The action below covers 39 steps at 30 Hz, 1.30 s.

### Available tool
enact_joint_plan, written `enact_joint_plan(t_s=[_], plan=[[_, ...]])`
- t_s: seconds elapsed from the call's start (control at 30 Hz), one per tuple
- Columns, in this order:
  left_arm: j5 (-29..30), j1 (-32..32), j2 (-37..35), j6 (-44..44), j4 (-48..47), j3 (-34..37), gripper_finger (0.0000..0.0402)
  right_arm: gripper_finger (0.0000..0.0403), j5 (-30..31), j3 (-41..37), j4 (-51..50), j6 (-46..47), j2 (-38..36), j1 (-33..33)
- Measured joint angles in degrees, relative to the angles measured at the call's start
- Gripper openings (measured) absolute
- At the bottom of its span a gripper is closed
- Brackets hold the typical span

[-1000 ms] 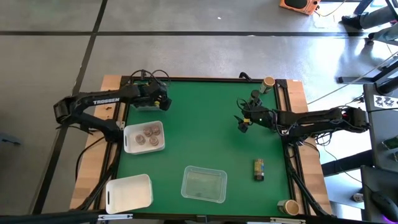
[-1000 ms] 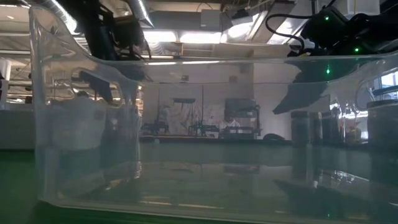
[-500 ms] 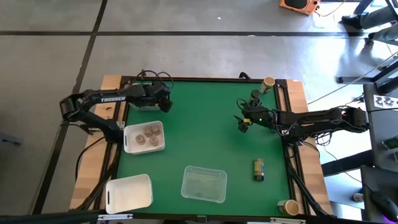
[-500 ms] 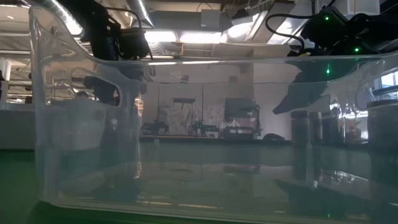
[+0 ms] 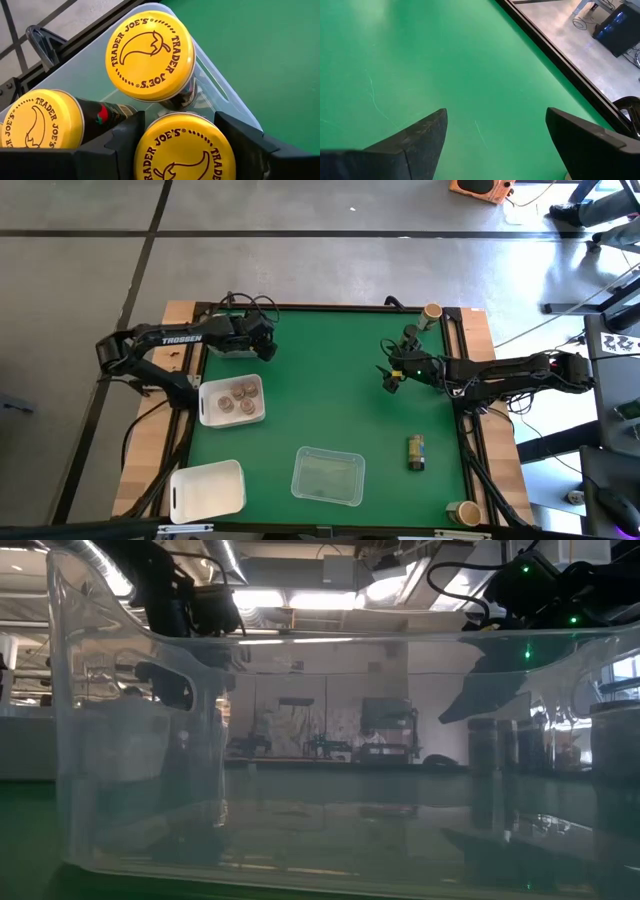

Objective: Sort spices by type
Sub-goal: Put the yellow spice bottle from the top transparent bin into the bottom white bin

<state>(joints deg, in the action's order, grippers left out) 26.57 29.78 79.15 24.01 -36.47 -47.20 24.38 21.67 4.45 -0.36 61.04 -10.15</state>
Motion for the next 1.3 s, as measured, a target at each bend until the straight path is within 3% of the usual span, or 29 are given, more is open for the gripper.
enact_joint_plan(t_s=[0.83, 1.0, 1.3], plan=[[0.02, 0.0, -0.02, -1.68, -0.1, 0.0, 0.0231, 0.0337, 0.0, 0.0, 0.0, 0.02, 0.0, 0.0], [-0.13, 0.0, -0.04, -1.97, -0.13, 0.0, 0.0216, 0.0337, 0.0, 0.0, 0.0, 0.01, 0.0, 0.0], [-0.34, -1.72, -0.35, -1.88, -9.09, -6.57, 0.022, 0.0337, -0.02, 0.02, -0.01, 0.02, 0.0, 0.0]])
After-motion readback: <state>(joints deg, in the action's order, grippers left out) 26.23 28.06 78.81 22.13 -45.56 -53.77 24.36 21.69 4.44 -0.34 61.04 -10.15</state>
